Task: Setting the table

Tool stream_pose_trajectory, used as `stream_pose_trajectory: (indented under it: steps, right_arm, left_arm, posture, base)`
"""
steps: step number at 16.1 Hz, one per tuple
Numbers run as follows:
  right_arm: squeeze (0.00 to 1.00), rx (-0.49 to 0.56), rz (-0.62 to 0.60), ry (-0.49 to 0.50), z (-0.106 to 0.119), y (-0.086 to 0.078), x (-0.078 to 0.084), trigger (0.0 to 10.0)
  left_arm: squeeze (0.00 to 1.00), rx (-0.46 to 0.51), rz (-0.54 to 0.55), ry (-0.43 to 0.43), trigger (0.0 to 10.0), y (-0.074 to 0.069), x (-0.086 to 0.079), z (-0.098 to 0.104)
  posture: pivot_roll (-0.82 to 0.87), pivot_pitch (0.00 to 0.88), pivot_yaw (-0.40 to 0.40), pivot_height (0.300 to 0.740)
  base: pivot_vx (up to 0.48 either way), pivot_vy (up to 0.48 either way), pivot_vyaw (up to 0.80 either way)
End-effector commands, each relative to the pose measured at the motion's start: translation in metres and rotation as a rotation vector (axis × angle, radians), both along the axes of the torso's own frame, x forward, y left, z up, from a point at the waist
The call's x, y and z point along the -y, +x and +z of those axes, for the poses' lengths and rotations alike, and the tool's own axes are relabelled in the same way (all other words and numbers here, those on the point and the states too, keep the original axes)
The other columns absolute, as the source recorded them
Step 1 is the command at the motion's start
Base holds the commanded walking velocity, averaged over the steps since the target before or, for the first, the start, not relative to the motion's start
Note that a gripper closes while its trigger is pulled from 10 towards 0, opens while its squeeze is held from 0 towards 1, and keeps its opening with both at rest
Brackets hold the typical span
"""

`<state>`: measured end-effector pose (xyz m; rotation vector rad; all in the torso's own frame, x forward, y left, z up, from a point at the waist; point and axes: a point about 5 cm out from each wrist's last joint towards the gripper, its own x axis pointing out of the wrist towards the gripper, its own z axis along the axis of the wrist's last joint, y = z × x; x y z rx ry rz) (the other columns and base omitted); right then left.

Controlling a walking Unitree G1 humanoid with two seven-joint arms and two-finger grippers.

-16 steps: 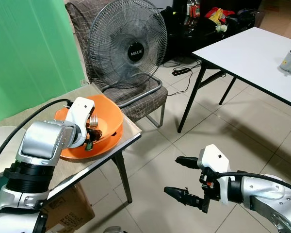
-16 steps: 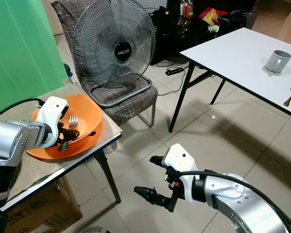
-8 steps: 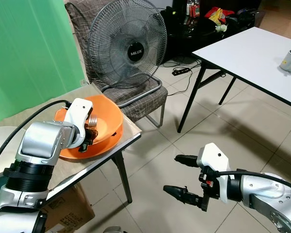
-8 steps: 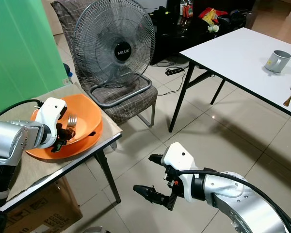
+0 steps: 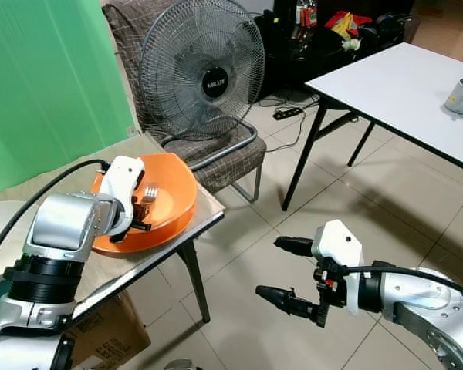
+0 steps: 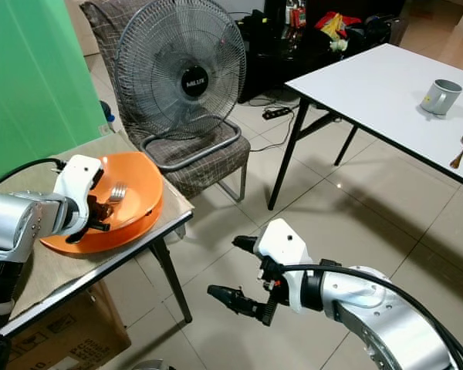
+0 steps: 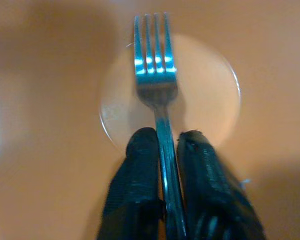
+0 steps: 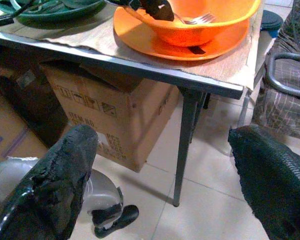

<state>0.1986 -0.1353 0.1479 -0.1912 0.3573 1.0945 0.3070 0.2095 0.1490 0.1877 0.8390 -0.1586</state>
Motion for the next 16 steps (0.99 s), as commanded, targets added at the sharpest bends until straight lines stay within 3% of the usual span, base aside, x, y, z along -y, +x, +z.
stream_pose_trajectory:
  steps: [1,7,9,10,12,13,14,16]
  right_arm:
    - [0.0,0.025,0.006,-0.003,0.003,0.002,-0.001,10.0]
    - [0.0,0.036,-0.011,-0.003,0.003,0.006,0.0,10.0]
    - [0.0,0.058,-0.032,-0.002,0.004,0.009,0.001,10.0]
    - [0.0,0.075,-0.052,0.003,0.006,0.011,0.002,10.0]
    - [0.0,0.117,-0.146,0.023,0.009,0.019,0.008,10.0]
    - [0.0,0.125,-0.171,0.028,0.01,0.021,0.009,10.0]
    - [0.0,0.162,-0.294,0.066,0.013,0.024,0.013,10.0]
    - [0.0,0.189,-0.408,0.103,0.015,0.026,0.016,10.0]
  left_arm:
    - [0.0,0.019,0.011,-0.009,0.0,0.003,-0.003,0.005]
    - [0.0,0.068,0.007,-0.041,0.0,0.01,-0.003,0.01]
    - [0.0,0.133,-0.002,-0.064,0.0,0.016,-0.004,0.019]
    - [0.0,0.196,-0.006,-0.104,0.0,0.02,-0.003,0.026]
    - [0.0,0.415,-0.05,-0.16,0.0,0.029,0.004,0.052]
    - [0.0,0.459,-0.06,-0.168,0.0,0.03,0.006,0.058]
    - [0.0,0.569,-0.132,-0.24,0.0,0.027,0.023,0.073]
    - [0.0,0.631,-0.183,-0.306,0.0,0.02,0.04,0.079]
  posture:
    - [0.06,0.0,0.014,0.74]
    - [0.05,0.0,0.021,0.74]
    - [0.05,0.0,0.021,0.74]
    - [0.05,0.0,0.019,0.74]
    - [0.06,0.0,0.005,0.74]
    - [0.06,0.0,0.005,0.74]
    - [0.07,0.0,-0.005,0.74]
    - [0.08,0.0,-0.018,0.74]
  base:
    - [0.0,0.0,0.0]
    - [0.0,0.0,0.0]
    - [0.0,0.0,0.0]
    - [0.0,0.0,0.0]
    - [0.0,0.0,0.0]
    - [0.0,0.0,0.0]
    - [0.0,0.0,0.0]
    - [0.0,0.0,0.0]
